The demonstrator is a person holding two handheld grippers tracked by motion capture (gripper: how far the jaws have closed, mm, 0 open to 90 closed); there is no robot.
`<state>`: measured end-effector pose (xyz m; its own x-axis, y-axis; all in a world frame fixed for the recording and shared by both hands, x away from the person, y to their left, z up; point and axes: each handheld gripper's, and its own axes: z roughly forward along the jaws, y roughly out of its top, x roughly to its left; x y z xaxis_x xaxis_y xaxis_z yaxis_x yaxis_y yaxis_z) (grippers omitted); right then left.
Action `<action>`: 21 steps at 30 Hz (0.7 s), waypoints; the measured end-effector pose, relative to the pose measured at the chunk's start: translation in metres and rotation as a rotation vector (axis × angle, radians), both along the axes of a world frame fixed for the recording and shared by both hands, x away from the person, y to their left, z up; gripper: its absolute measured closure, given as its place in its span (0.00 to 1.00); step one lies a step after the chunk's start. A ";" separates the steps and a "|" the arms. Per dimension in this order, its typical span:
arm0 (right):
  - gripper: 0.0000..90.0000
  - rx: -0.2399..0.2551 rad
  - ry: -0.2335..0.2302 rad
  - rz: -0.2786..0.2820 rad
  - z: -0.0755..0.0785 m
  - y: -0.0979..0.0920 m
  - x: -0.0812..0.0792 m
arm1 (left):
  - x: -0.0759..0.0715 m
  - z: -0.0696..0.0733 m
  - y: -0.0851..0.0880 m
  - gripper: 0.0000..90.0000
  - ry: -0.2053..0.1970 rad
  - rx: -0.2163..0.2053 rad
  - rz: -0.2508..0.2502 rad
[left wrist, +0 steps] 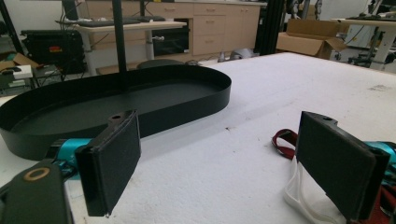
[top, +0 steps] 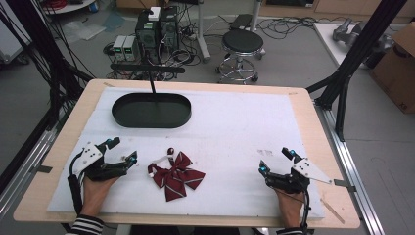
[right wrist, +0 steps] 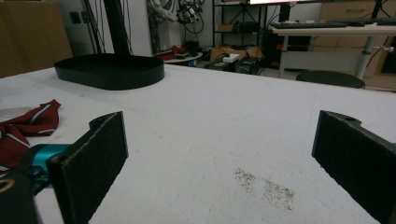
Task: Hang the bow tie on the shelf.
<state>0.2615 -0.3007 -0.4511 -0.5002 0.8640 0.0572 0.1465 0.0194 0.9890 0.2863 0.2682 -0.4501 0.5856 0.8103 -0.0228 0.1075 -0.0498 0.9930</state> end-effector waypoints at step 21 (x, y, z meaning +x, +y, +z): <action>0.03 -0.010 -0.004 0.004 0.000 0.001 0.000 | 0.000 0.005 0.001 0.17 0.036 -0.008 0.005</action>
